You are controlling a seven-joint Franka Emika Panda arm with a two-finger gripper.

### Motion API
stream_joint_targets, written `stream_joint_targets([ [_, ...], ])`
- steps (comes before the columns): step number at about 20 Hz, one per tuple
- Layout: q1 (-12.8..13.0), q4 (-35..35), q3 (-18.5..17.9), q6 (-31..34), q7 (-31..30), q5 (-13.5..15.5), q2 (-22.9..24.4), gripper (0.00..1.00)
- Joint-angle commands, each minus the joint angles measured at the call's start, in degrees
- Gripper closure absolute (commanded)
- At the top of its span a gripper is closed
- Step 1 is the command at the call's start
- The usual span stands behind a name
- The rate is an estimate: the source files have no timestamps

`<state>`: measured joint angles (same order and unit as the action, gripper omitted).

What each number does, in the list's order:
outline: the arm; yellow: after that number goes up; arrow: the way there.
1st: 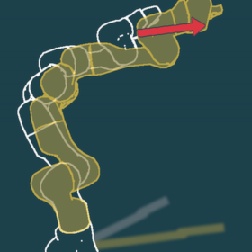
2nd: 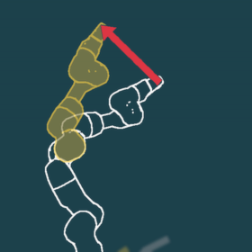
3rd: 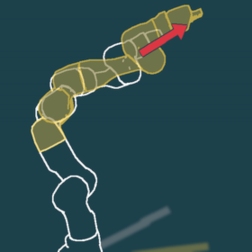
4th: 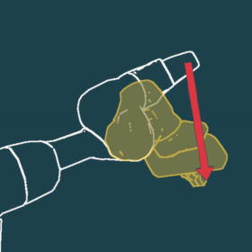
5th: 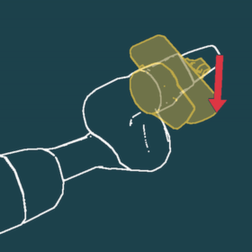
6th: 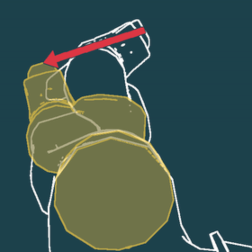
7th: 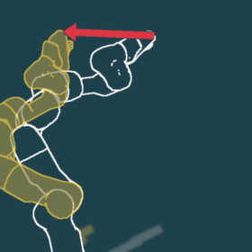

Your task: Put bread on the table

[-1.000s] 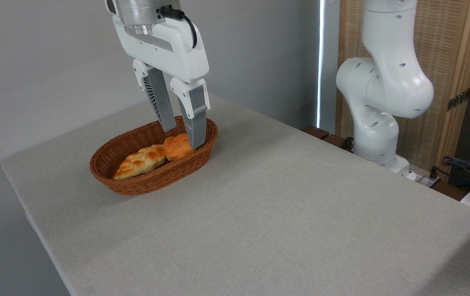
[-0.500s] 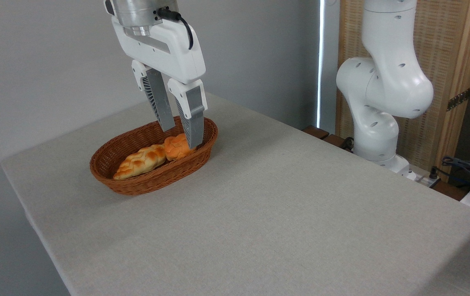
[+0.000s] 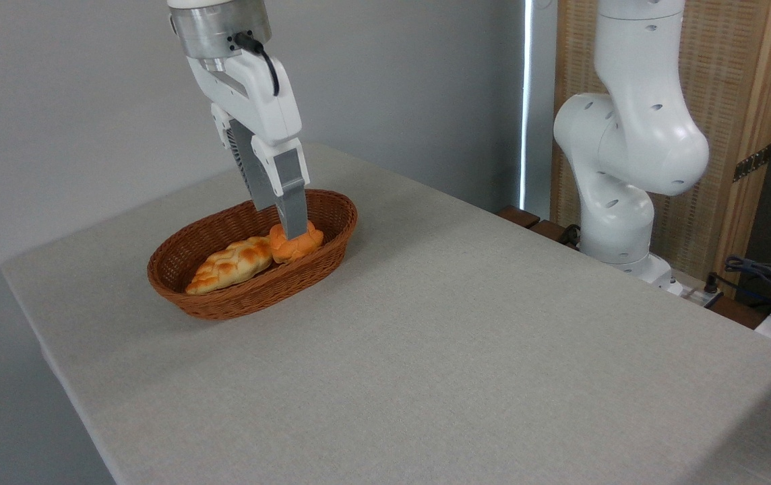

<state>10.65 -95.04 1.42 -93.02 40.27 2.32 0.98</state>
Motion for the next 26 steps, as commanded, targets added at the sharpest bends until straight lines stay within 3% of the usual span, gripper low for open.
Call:
stream_joint_targets([
  [1, 1.6, -11.6, 2.6, -4.7, 2.9, 0.6, 7.6, 0.00],
  [3, 3.1, -16.6, 3.2, -7.9, 2.7, 1.3, 10.3, 0.00],
  [6, 4.2, -19.8, 4.8, -11.6, 2.4, 8.3, 11.5, 0.00],
  [8, 5.1, -20.2, 5.9, -12.7, 2.4, 9.6, 11.1, 0.00],
  [11, 7.6, -22.5, 7.0, -18.2, 2.5, 9.6, 9.3, 0.00],
  [16, 9.6, -27.6, 9.3, -27.3, 2.6, 9.6, 6.7, 0.00],
  [22, 10.4, -27.7, 9.3, -30.5, 3.2, 7.9, 3.9, 0.00],
  [26, 10.4, -27.7, 9.3, -30.6, 3.8, 4.0, 3.0, 0.00],
])
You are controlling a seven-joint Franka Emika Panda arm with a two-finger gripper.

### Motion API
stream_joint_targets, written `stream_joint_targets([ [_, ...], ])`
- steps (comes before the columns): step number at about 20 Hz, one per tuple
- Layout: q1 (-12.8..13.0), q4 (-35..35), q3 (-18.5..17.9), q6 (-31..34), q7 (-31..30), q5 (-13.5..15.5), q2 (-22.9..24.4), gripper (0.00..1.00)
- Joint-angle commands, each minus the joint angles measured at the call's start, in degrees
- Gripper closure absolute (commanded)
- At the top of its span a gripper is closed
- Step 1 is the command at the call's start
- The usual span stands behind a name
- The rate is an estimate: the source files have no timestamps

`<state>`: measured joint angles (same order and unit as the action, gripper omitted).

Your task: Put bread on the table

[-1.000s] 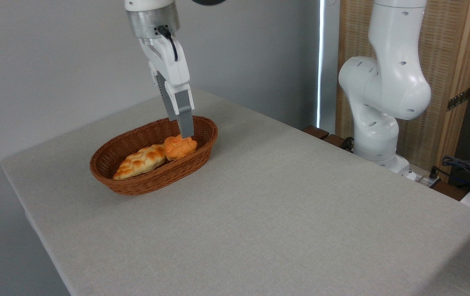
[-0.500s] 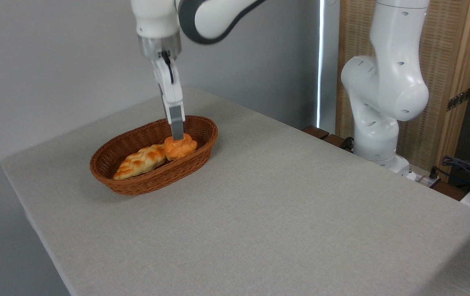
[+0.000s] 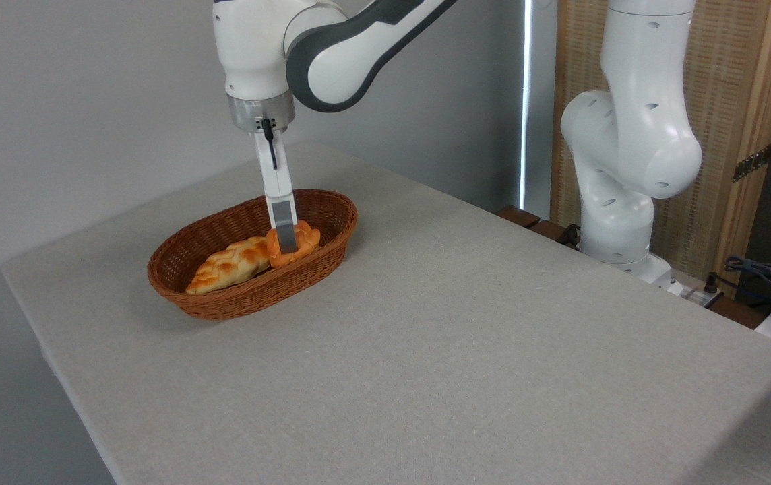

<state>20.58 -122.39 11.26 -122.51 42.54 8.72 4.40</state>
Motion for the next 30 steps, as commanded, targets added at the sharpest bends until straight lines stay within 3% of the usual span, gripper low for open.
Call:
stream_joint_targets([
  [1, 0.5, -0.3, -0.5, -1.2, 2.1, -2.4, -0.7, 0.00],
  [5, 0.5, -0.4, -0.5, -1.1, 2.8, -2.5, -1.8, 0.00],
  [6, 0.5, -0.4, -0.5, -0.9, 2.8, -2.5, -1.8, 0.10],
  [9, 0.5, -0.4, -0.5, -0.5, 2.8, -2.5, -1.8, 0.56],
  [11, 0.4, -0.3, -0.9, -0.4, 2.8, -2.4, -1.7, 0.65],
  [21, 0.2, 0.0, -1.3, 0.5, 2.1, -1.8, -1.4, 0.65],
  [26, 0.2, 7.6, -4.7, 11.8, 2.3, -1.6, -0.6, 0.66],
  [30, 0.1, 14.2, -9.0, 16.9, 2.1, 0.8, -0.4, 0.63],
])
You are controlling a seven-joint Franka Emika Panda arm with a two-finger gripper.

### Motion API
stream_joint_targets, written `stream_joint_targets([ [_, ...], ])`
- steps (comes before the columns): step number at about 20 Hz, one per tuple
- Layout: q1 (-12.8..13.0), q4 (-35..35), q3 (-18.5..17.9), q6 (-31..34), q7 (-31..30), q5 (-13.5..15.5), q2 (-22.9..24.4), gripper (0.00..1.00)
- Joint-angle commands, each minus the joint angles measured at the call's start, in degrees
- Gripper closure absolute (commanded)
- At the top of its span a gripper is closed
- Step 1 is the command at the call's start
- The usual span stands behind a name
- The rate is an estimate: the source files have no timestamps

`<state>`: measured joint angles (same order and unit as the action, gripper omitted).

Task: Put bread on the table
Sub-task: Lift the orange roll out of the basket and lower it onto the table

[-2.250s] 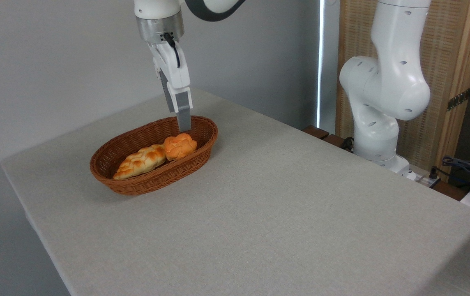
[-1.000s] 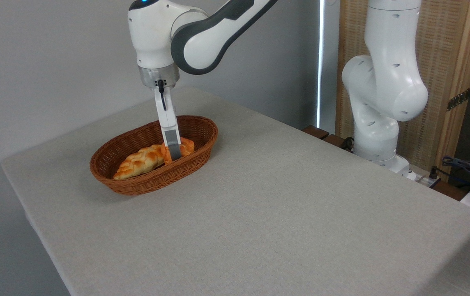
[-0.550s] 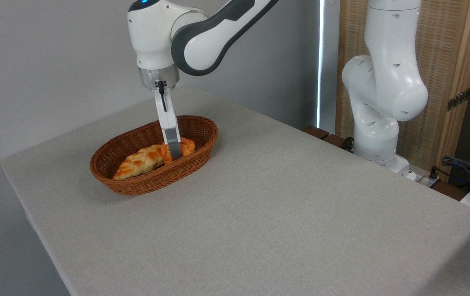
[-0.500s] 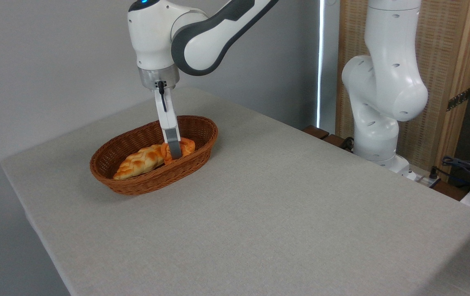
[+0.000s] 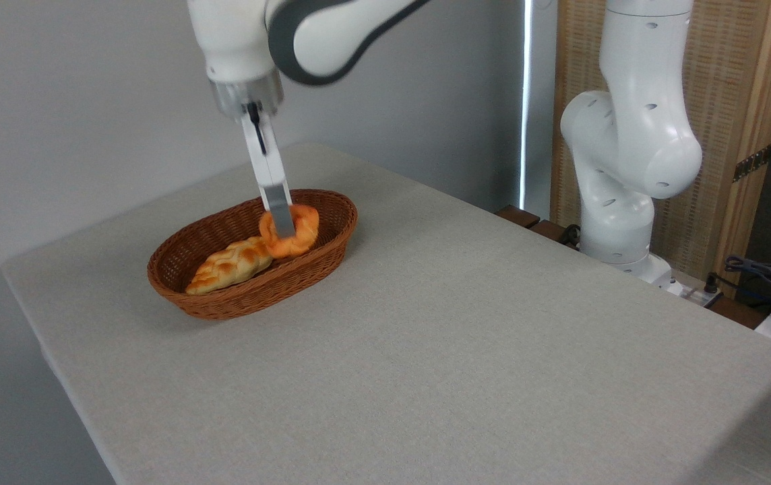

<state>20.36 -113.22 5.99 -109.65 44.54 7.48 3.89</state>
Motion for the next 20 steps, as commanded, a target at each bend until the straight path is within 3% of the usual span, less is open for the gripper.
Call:
stream_joint_targets([
  [1, 0.3, 5.9, -5.5, 4.1, 0.2, 2.1, 0.2, 0.63],
  [4, 0.2, 6.5, -9.8, 3.6, 1.0, 1.6, 0.2, 0.60],
  [6, 0.1, 6.5, -10.4, 2.7, 2.7, 0.4, -0.2, 0.59],
  [8, -0.1, 6.2, -11.1, 1.1, 5.1, -4.5, -1.0, 0.59],
  [12, -0.2, 6.2, -12.1, -2.7, 7.1, -12.5, -7.3, 0.55],
  [14, -0.8, 6.2, -12.1, -5.1, 6.9, -14.9, -9.4, 0.40],
  [16, -0.8, 6.2, -12.1, -6.4, 6.6, -16.0, -10.4, 0.08],
  [17, -0.7, 6.2, -12.1, -6.5, 6.5, -16.1, -10.4, 0.00],
  [20, -0.7, 6.2, -12.1, -6.8, 6.5, -16.1, -10.6, 0.00],
])
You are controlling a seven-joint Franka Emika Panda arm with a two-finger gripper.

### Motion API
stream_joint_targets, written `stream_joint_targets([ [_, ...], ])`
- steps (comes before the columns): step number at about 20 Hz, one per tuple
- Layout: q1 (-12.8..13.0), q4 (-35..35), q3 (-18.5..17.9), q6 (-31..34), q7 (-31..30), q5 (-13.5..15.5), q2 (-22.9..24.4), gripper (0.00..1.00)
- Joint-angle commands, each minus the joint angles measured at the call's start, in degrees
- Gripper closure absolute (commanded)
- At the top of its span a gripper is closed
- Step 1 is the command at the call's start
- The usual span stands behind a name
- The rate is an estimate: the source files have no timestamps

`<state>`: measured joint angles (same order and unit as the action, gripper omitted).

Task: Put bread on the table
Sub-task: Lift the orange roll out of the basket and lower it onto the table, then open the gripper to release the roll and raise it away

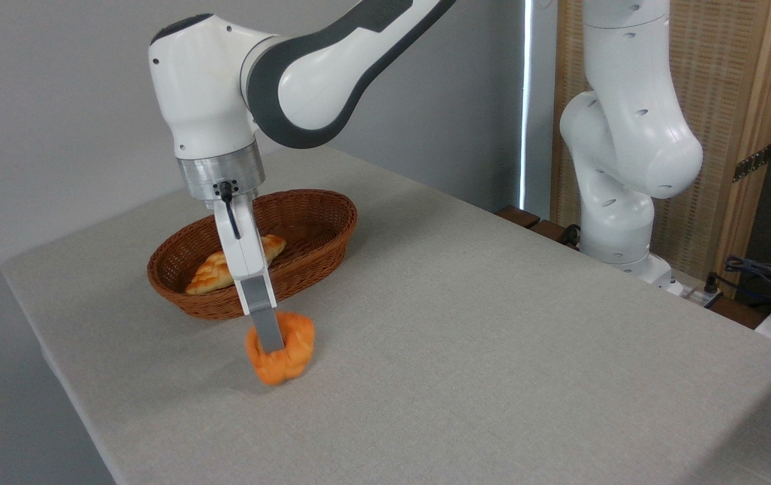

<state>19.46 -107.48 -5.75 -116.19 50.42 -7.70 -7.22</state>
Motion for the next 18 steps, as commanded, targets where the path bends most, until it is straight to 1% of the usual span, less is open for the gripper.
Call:
stream_joint_targets([
  [1, 0.2, 0.4, -0.4, -0.3, 0.7, -0.9, 0.4, 0.00],
  [4, 0.2, 0.5, -0.3, -1.1, 0.3, -0.6, -1.0, 0.00],
  [5, 0.1, 0.5, -0.3, -1.1, 0.0, 0.0, -0.9, 0.00],
  [6, 0.2, 0.7, -0.3, -1.1, -0.5, 1.4, -0.7, 0.00],
  [7, 0.2, 0.7, -0.3, -1.1, -1.6, 3.5, -0.5, 0.00],
  [9, 0.2, 0.9, -0.3, -1.0, -6.4, 8.0, 0.6, 0.00],
  [10, 0.2, 1.4, -0.3, -0.7, -8.9, 11.1, 1.3, 0.00],
  [11, 0.2, 2.0, -0.3, -0.2, -10.9, 14.8, 1.9, 0.00],
  [12, 0.1, 2.4, -0.4, 0.7, -12.0, 18.2, 2.6, 0.00],
  [13, -0.6, 2.9, -0.5, 2.4, -12.2, 20.5, 3.1, 0.00],
  [14, -1.3, 3.7, -0.5, 4.4, -12.2, 21.6, 3.4, 0.00],
  [15, -1.4, 4.3, -0.5, 6.3, -12.3, 21.6, 3.7, 0.00],
  [17, -1.5, 4.7, -1.0, 8.9, -12.3, 21.0, 5.5, 0.00],
  [18, -2.1, 4.7, -1.4, 10.1, -12.2, 20.4, 6.2, 0.00],
])
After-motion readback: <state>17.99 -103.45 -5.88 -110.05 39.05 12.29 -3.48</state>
